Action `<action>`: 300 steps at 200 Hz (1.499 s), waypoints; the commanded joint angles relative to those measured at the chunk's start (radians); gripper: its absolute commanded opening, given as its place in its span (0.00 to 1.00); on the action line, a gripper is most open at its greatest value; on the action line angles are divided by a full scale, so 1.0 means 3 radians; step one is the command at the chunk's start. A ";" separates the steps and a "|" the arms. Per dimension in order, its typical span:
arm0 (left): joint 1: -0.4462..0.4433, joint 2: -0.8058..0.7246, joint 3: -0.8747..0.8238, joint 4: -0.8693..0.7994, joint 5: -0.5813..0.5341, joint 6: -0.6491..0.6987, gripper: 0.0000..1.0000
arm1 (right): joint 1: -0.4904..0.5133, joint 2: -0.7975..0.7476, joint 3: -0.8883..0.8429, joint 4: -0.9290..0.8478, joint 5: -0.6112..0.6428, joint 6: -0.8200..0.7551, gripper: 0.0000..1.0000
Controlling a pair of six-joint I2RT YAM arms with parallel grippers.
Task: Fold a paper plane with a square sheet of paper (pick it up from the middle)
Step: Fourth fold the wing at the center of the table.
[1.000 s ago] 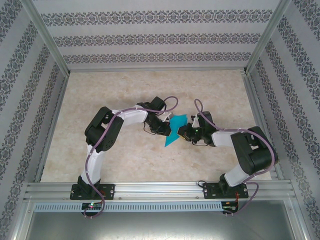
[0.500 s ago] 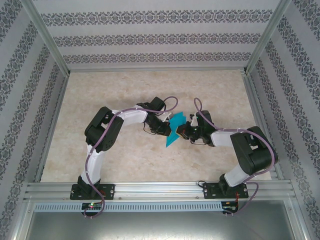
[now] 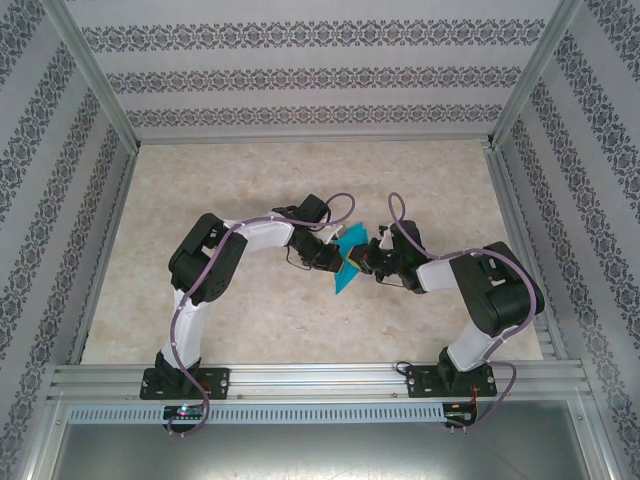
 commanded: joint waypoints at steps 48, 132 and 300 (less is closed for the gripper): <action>0.0018 0.0020 -0.0139 -0.0047 -0.0074 0.0019 0.12 | 0.0090 0.0086 0.0120 -0.0156 0.0156 -0.0168 0.05; 0.0069 -0.0061 -0.0201 0.0057 0.0052 -0.0007 0.12 | 0.0130 0.0264 0.0248 -0.0204 0.0160 -0.0214 0.07; 0.0186 -0.0264 -0.0043 -0.0030 -0.0087 -0.0111 0.16 | 0.0167 0.0340 0.0287 -0.0307 0.0134 -0.0329 0.07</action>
